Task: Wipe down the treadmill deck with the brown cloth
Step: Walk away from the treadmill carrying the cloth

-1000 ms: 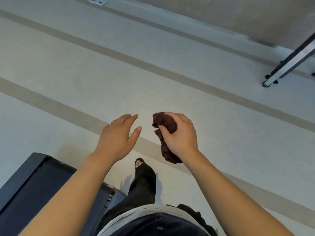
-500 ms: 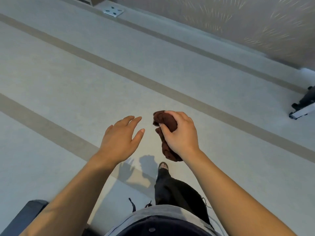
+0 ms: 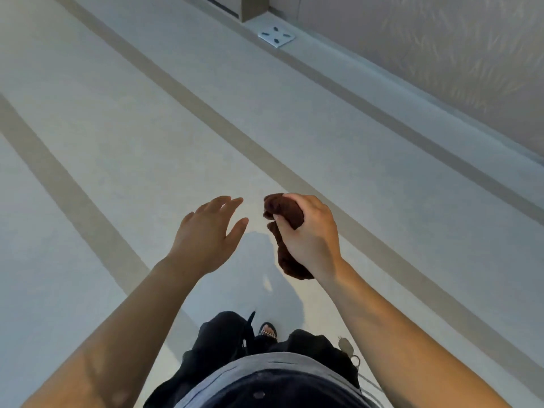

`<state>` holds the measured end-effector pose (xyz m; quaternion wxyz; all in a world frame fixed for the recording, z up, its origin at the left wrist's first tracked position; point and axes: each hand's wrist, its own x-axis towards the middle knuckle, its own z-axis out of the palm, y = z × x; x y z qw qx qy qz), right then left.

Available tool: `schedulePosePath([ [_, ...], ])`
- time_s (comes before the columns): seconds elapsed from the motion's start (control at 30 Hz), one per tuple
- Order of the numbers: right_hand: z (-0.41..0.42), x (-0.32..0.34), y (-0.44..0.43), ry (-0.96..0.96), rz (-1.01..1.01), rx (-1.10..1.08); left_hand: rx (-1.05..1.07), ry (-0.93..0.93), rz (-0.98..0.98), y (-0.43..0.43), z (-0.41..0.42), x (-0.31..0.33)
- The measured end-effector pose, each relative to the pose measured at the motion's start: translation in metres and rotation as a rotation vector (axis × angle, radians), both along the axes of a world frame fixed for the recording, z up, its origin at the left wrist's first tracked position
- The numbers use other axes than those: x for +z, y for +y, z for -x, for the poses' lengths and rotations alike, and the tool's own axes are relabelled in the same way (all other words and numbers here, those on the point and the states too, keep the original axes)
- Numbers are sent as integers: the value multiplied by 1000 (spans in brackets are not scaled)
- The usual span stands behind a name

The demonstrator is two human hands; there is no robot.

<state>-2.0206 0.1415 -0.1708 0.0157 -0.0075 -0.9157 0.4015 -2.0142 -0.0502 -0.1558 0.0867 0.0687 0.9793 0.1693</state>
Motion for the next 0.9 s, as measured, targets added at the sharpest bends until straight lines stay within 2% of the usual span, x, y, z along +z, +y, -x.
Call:
schedulePosePath([
  [0.23,191,-4,-35,10,-55,49,75,-27,-65,-32,179,-5],
  [0.5,414,11,-66,54,-39,-73,-58,67,-46,-69,435,11],
  [0.73,592,25,-63,104,17,-182,-164,77,-43,-68,614,29],
  [0.9,750,22,-74,126,63,-110,-126,99,-11,-76,764,26],
])
